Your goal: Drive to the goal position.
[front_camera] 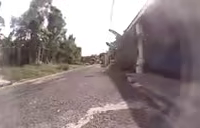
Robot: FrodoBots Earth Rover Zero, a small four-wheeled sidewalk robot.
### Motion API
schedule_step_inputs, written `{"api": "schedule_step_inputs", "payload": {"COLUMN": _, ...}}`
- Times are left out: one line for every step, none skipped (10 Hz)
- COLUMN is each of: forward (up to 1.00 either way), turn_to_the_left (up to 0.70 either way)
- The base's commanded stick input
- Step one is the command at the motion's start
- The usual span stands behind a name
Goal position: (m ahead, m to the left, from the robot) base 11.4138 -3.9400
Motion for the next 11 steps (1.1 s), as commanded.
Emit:
{"api": "schedule_step_inputs", "payload": {"forward": 0.85, "turn_to_the_left": 0.00}}
{"api": "schedule_step_inputs", "payload": {"forward": 0.85, "turn_to_the_left": 0.00}}
{"api": "schedule_step_inputs", "payload": {"forward": 0.85, "turn_to_the_left": 0.00}}
{"api": "schedule_step_inputs", "payload": {"forward": 0.85, "turn_to_the_left": 0.00}}
{"api": "schedule_step_inputs", "payload": {"forward": 0.85, "turn_to_the_left": 0.00}}
{"api": "schedule_step_inputs", "payload": {"forward": 0.85, "turn_to_the_left": -0.05}}
{"api": "schedule_step_inputs", "payload": {"forward": 0.85, "turn_to_the_left": -0.32}}
{"api": "schedule_step_inputs", "payload": {"forward": 0.85, "turn_to_the_left": -0.31}}
{"api": "schedule_step_inputs", "payload": {"forward": 0.85, "turn_to_the_left": 0.00}}
{"api": "schedule_step_inputs", "payload": {"forward": 0.85, "turn_to_the_left": 0.00}}
{"api": "schedule_step_inputs", "payload": {"forward": 0.85, "turn_to_the_left": 0.00}}
